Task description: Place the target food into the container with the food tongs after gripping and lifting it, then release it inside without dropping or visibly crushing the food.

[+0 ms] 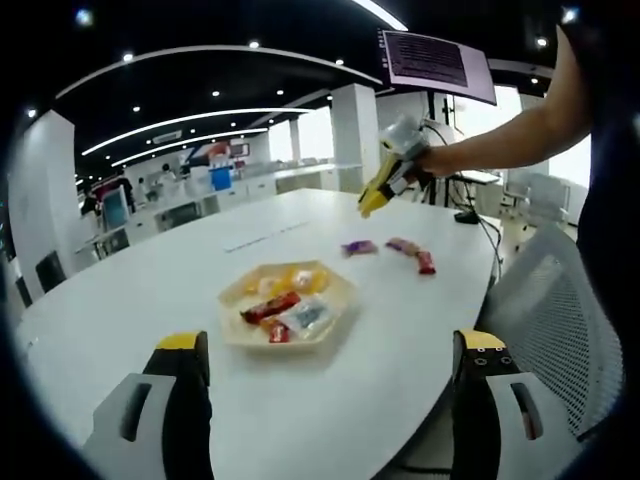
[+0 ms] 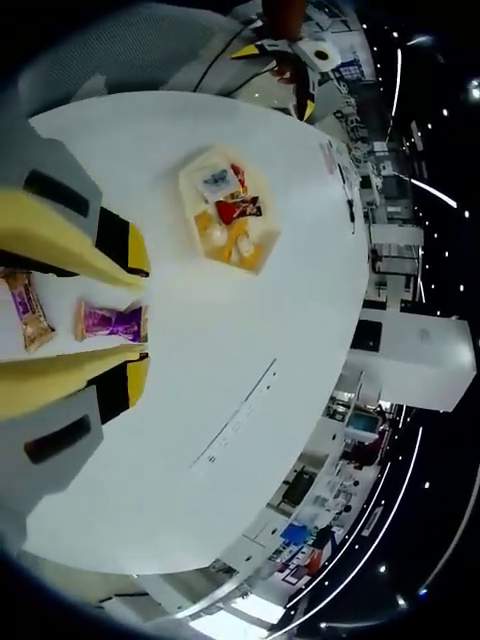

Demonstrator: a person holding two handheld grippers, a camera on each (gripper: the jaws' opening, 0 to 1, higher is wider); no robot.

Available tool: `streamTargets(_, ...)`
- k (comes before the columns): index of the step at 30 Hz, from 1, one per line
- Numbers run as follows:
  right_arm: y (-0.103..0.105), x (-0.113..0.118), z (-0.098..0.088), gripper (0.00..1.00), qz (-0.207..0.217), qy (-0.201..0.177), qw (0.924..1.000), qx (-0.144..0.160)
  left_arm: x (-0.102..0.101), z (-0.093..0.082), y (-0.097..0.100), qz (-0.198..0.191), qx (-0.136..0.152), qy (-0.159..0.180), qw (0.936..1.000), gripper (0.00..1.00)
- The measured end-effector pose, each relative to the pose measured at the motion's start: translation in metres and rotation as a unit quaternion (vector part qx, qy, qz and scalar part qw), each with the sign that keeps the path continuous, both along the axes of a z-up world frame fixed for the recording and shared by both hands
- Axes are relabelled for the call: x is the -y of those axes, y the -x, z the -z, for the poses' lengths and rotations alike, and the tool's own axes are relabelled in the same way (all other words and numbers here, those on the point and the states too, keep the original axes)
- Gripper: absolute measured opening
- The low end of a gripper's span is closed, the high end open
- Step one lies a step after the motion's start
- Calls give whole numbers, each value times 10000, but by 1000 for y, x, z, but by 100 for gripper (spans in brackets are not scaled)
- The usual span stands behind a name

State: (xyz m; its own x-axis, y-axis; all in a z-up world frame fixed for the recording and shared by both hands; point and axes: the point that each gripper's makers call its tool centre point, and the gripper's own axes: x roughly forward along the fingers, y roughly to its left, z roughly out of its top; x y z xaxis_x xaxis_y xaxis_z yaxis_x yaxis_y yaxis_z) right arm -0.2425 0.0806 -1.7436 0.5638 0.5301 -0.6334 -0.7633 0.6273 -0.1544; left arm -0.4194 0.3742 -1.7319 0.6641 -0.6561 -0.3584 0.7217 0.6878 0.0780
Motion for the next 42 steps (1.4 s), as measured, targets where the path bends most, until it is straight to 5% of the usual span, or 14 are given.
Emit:
streamTargets(15,-6,3,5,29,-31,-71,9999,66,0,3,0,4,-63,-18,10000,98)
streamTargets(24,-14,4,22,29,70,-276,9996,-2,-1,5,-1,-25,-83,-58,9999,98)
streamTargets(26,-15,4,27,29,94,-316,9994,39,-4,-1,-5,-83,244,-230,9994,99)
streamTargets(42,-17,10,64,29,324,-434,9984,-167,-4,0,-6,-141,139,-110,9997,99)
